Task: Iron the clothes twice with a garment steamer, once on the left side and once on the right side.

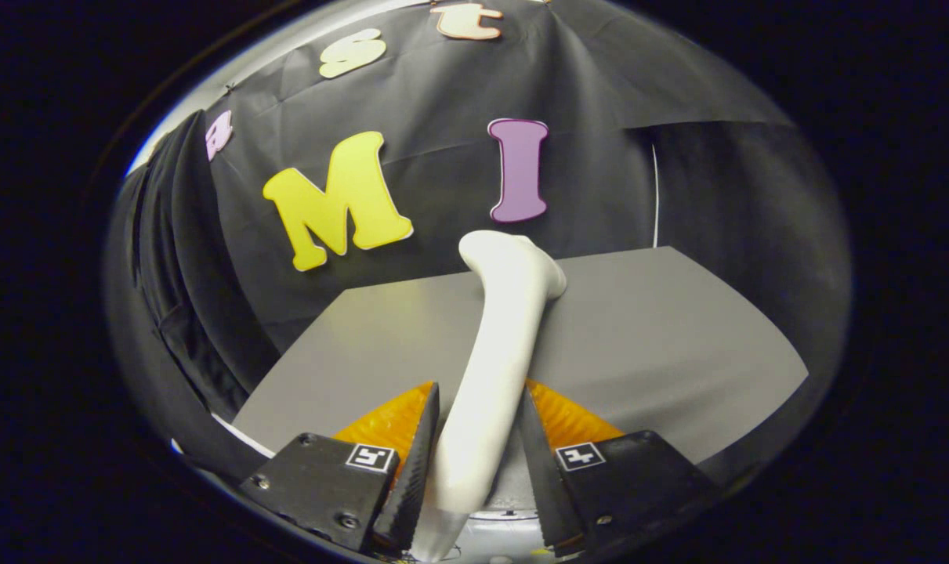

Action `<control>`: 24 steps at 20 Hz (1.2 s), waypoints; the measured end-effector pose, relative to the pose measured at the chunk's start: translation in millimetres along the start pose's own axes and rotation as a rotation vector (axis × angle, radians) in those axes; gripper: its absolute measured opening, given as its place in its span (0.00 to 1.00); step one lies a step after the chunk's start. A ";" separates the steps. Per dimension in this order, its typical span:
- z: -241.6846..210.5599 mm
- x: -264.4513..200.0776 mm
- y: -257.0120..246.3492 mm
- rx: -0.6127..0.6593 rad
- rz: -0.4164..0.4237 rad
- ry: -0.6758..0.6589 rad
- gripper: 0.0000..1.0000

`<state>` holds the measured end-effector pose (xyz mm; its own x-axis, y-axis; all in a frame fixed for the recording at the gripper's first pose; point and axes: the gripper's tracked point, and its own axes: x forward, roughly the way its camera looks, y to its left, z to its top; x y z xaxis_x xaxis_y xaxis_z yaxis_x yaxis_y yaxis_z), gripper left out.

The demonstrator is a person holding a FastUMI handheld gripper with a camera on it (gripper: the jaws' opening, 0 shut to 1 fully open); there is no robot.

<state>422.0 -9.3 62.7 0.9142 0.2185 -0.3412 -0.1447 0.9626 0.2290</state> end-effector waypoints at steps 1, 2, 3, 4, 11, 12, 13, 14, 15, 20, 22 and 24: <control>1.2 2.9 3.4 0.034 0.012 0.001 0.56; 1.1 3.7 6.0 0.061 0.026 0.006 0.51; -1.1 3.1 8.6 0.071 0.040 0.009 0.46; -0.2 1.4 7.8 0.060 0.042 0.010 0.41; 3.9 -51.3 14.6 0.041 -0.024 -0.084 0.35; 7.7 -67.1 19.4 0.036 -0.036 -0.114 0.35; 12.6 -85.0 27.8 0.041 -0.037 -0.144 0.35; 16.6 -103.3 39.3 0.042 -0.035 -0.170 0.35; 19.4 -121.3 52.8 0.038 -0.030 -0.194 0.35; 35.2 -197.8 130.7 0.023 0.020 -0.296 0.35; 39.8 -223.1 164.1 0.016 0.043 -0.333 0.35; 47.8 -243.7 204.4 0.007 0.077 -0.365 0.35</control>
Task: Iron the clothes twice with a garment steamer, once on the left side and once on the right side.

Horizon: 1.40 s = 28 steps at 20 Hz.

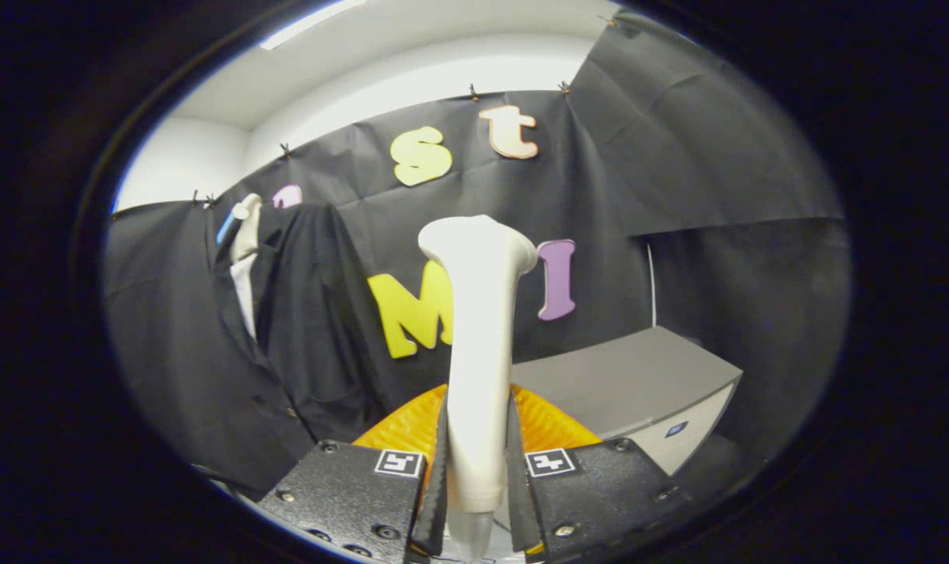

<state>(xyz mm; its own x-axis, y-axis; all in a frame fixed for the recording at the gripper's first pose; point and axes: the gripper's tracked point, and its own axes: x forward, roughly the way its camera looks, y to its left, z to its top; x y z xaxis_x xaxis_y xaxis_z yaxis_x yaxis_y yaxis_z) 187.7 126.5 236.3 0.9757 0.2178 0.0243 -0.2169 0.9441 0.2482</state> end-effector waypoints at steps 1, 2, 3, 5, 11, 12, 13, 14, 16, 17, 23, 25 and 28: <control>8.0 -6.0 17.2 -0.010 0.013 -0.019 0.34; 15.2 -10.7 33.8 -0.018 0.029 -0.035 0.35; 22.1 -13.0 53.0 -0.020 0.049 -0.048 0.35; 32.2 -19.1 90.7 -0.035 0.087 -0.072 0.35; 40.7 -10.4 170.5 -0.077 0.157 -0.089 0.35; 38.7 -5.8 179.4 -0.084 0.164 -0.082 0.35; 36.2 -1.1 189.1 -0.090 0.170 -0.072 0.35; 34.2 4.3 197.3 -0.098 0.177 -0.066 0.35; 30.3 14.6 213.3 -0.121 0.186 -0.053 0.35; 28.4 20.9 223.2 -0.126 0.195 -0.047 0.35; 20.4 48.1 263.3 -0.175 0.224 -0.018 0.35; 16.2 59.2 269.1 -0.177 0.216 0.000 0.35; 10.8 73.8 268.3 -0.180 0.190 0.022 0.35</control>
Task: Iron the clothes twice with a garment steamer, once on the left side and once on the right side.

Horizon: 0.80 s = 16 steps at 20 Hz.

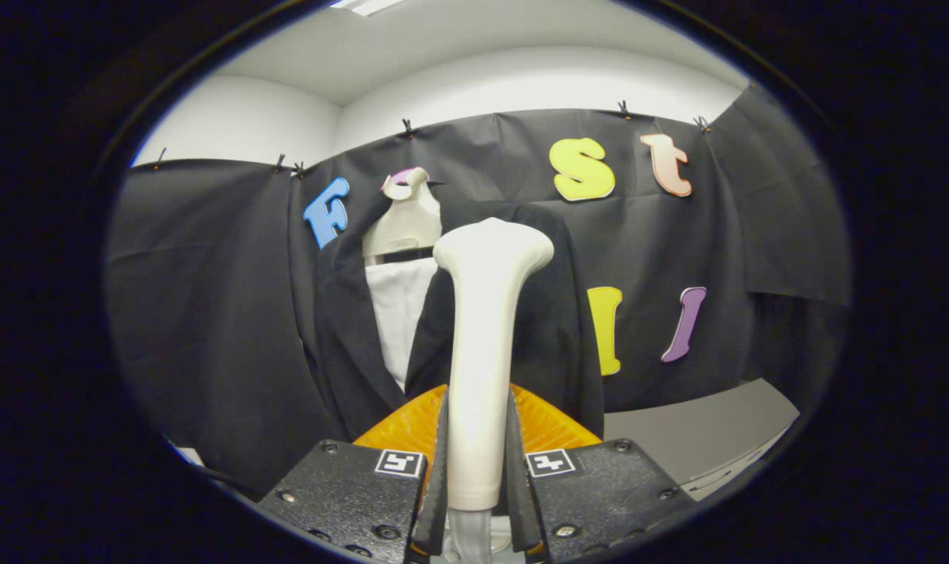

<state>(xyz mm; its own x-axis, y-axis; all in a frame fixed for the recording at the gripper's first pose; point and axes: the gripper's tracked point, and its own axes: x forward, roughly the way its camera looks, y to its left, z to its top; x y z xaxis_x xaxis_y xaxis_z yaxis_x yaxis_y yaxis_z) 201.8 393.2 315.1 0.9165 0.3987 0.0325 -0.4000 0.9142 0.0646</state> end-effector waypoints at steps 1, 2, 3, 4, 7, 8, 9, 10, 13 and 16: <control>-4.7 2.6 -0.9 -0.004 -0.008 0.010 0.34; -10.3 4.3 -2.1 -0.007 -0.016 0.020 0.35; -15.0 5.2 -3.6 -0.011 -0.019 0.029 0.35; -19.2 6.0 -4.5 -0.011 -0.019 0.034 0.35; -35.1 5.4 -7.1 -0.020 -0.022 0.056 0.35; -39.6 4.7 -7.3 -0.023 -0.022 0.061 0.35; -43.5 5.9 -8.2 -0.028 -0.022 0.066 0.35; -48.0 6.0 -10.3 -0.035 -0.024 0.072 0.35; -65.9 3.4 -8.5 -0.045 -0.026 0.095 0.35; -87.8 -0.2 -6.8 -0.056 -0.029 0.130 0.35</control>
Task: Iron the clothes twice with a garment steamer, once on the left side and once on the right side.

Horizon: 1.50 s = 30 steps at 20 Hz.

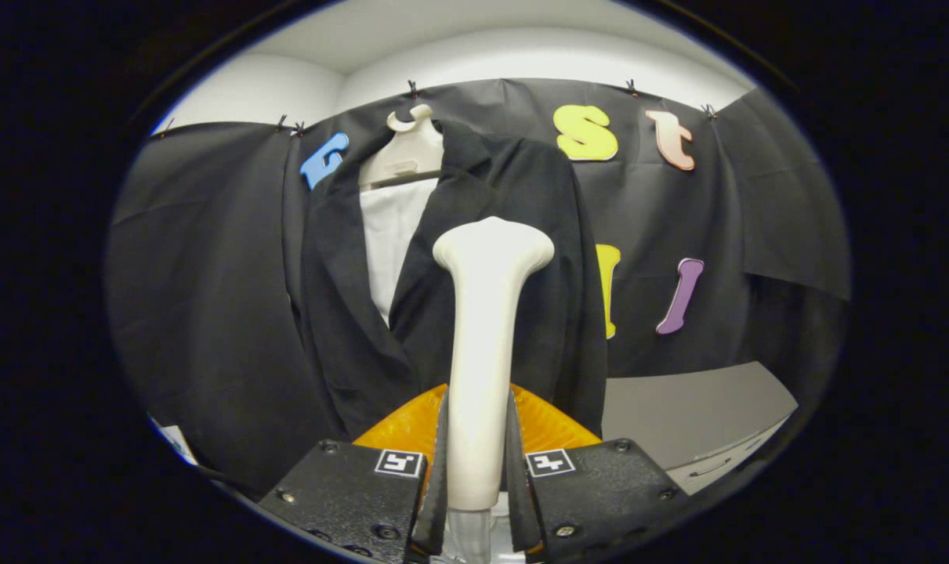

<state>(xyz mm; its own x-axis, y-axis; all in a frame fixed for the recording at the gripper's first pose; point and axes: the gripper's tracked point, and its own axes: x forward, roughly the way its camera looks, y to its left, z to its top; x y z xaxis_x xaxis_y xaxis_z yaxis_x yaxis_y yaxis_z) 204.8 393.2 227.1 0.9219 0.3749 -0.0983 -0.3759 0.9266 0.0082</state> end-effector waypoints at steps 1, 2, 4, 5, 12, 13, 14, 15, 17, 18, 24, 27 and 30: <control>-6.1 2.1 -0.6 -0.004 0.000 0.012 0.35; -13.0 1.8 -0.9 -0.009 -0.001 0.024 0.34; -28.4 1.0 -2.3 -0.016 -0.005 0.046 0.34; -35.9 1.5 -1.7 -0.021 -0.008 0.056 0.34; -80.5 2.8 3.3 -0.046 -0.012 0.130 0.34; -88.9 2.3 4.7 -0.054 -0.010 0.142 0.35; -95.8 2.4 4.9 -0.061 -0.010 0.151 0.34; -103.0 3.4 6.1 -0.068 -0.010 0.162 0.34; -118.7 3.4 9.5 -0.072 -0.006 0.187 0.35; -125.9 3.4 11.4 -0.066 -0.001 0.205 0.35; -161.2 9.3 15.7 -0.062 0.001 0.269 0.35; -175.2 9.0 14.9 -0.065 -0.006 0.293 0.35; -192.7 8.8 13.6 -0.075 -0.007 0.314 0.35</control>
<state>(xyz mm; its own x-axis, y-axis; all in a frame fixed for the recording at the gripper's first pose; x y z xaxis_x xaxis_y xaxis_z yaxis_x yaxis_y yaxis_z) 189.6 403.5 34.6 0.8550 0.3301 -0.4001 -0.3859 0.9202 -0.0655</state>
